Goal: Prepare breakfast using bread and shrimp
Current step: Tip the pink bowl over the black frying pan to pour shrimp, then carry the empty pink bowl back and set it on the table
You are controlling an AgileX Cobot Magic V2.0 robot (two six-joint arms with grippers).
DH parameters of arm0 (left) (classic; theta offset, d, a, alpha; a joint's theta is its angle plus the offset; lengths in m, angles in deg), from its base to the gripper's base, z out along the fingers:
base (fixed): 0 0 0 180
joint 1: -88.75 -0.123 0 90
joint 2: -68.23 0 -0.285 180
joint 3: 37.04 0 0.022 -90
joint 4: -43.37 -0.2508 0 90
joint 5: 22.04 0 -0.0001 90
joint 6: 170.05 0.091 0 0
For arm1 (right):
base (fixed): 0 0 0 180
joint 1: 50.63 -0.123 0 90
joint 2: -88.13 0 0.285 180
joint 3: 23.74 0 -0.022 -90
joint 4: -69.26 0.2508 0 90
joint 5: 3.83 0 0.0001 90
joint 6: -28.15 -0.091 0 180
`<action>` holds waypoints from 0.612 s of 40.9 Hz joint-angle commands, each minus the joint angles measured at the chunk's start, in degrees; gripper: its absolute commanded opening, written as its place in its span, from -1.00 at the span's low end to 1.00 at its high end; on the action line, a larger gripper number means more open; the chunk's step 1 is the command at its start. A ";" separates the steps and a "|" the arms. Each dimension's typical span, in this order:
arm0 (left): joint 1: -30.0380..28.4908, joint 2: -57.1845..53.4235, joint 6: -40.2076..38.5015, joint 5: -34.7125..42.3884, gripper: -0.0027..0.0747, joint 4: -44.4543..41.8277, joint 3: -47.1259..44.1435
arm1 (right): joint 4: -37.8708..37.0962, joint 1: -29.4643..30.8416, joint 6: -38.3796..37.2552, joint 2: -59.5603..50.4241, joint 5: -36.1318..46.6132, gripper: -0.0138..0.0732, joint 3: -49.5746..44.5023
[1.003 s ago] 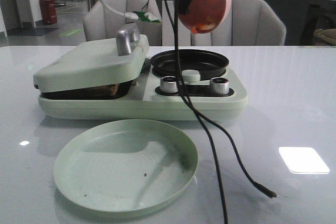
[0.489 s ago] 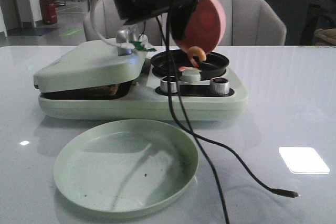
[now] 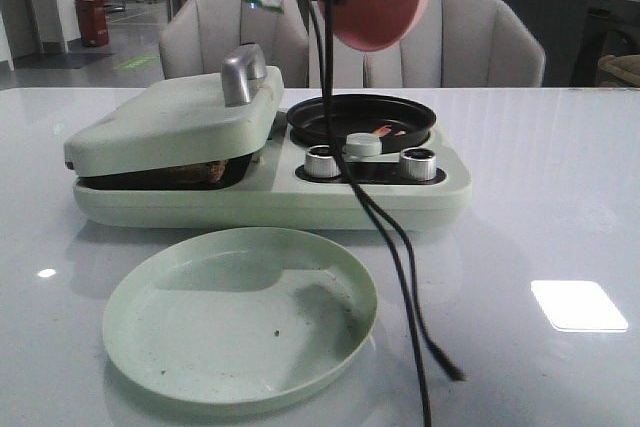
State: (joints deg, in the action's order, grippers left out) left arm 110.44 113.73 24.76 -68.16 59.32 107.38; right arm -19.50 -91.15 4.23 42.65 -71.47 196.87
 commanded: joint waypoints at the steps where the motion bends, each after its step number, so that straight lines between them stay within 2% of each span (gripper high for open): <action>1: 0.46 -0.02 -0.59 3.74 -0.67 1.02 1.60 | 2.86 2.03 0.06 -9.20 -5.97 -0.64 2.03; 7: 0.46 -0.02 -0.59 3.74 -0.67 1.02 1.60 | 21.79 7.90 0.51 -15.78 -6.16 -0.64 0.71; 12: 0.46 -0.02 -0.59 3.74 -0.67 1.02 1.60 | 40.00 15.82 2.38 -22.67 -1.14 -0.64 -5.40; 18: 0.46 -0.02 -0.59 3.74 -0.67 1.02 1.60 | 62.59 26.74 11.94 -29.54 3.11 -0.64 -17.03; 25: 0.46 -0.02 -0.59 3.74 -0.67 1.02 1.60 | 80.24 37.77 21.18 -33.73 5.75 -0.64 -30.56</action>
State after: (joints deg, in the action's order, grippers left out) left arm 110.44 113.73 24.76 -68.16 59.32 107.38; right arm 53.42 -57.65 20.40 13.49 -69.56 170.24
